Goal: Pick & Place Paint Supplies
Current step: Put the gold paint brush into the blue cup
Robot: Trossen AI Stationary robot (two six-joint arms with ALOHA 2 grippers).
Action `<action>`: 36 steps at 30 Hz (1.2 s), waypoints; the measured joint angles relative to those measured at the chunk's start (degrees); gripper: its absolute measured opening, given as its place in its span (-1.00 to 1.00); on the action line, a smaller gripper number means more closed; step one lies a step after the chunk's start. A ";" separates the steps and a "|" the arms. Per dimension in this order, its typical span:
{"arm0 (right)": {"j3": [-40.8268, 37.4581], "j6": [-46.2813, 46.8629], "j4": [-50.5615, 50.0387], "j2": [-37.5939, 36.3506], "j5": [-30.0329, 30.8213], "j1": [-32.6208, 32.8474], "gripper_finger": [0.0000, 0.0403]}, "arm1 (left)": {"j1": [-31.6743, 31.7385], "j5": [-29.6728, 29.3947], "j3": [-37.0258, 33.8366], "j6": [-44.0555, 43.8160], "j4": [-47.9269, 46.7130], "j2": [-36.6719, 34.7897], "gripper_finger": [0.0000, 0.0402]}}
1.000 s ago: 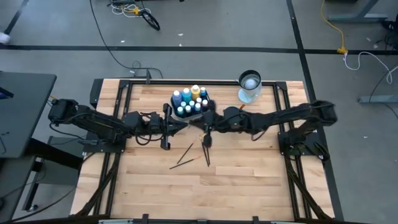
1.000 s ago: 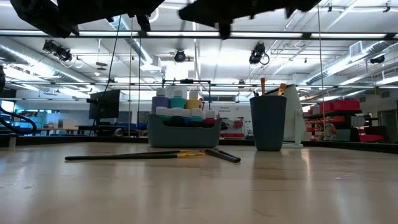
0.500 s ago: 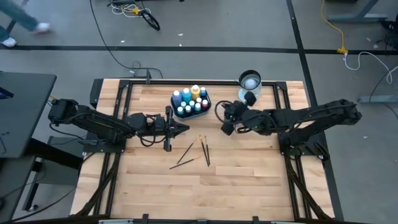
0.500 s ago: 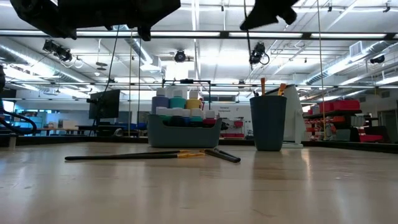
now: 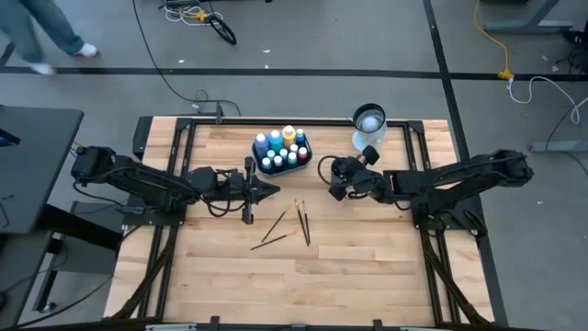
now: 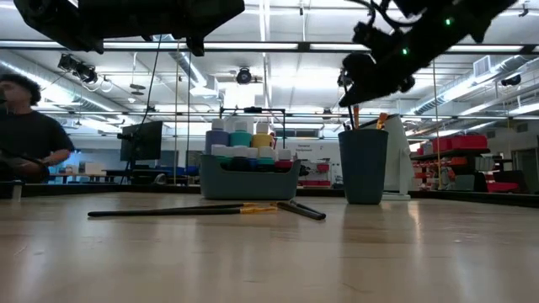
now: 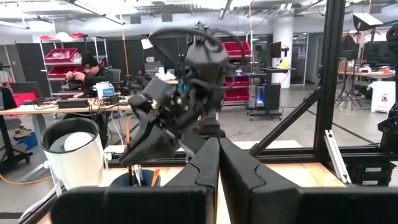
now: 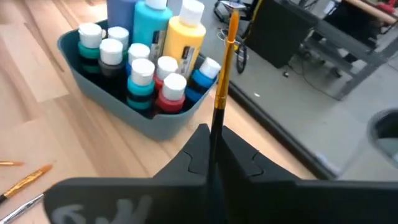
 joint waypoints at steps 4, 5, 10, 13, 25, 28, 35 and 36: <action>-5.88 0.14 7.94 0.00 -3.96 -1.71 -0.86 | 0.00 -0.06 0.00 0.00 0.01 0.00 -0.91; -7.24 0.10 9.69 0.02 -4.81 -2.04 -0.84 | 0.00 -0.07 0.00 0.00 0.00 0.00 -0.91; -11.16 0.03 14.32 -0.01 -7.35 -3.37 -0.80 | 0.00 -0.09 0.00 -0.15 0.00 0.00 -0.91; -12.18 0.07 14.73 -0.02 -7.42 -3.83 -0.80 | 0.00 -0.09 0.00 -0.15 -0.01 0.00 -0.91; -12.61 0.05 14.71 -0.02 -7.41 -4.11 -0.70 | 0.00 -0.04 0.00 -0.17 -0.45 0.00 -0.91; -12.61 -0.23 15.47 -0.02 -7.39 -4.11 -0.62 | 0.00 -0.04 0.00 -0.17 -0.46 0.00 -0.91; -12.61 -5.09 21.58 -0.02 -7.26 -4.08 -0.47 | 0.00 -0.04 0.00 -0.19 -0.48 0.00 -0.91; -12.61 -6.17 22.99 -0.02 -7.24 -4.04 -0.46 | 0.00 -0.04 0.00 -0.19 -0.56 0.00 -0.91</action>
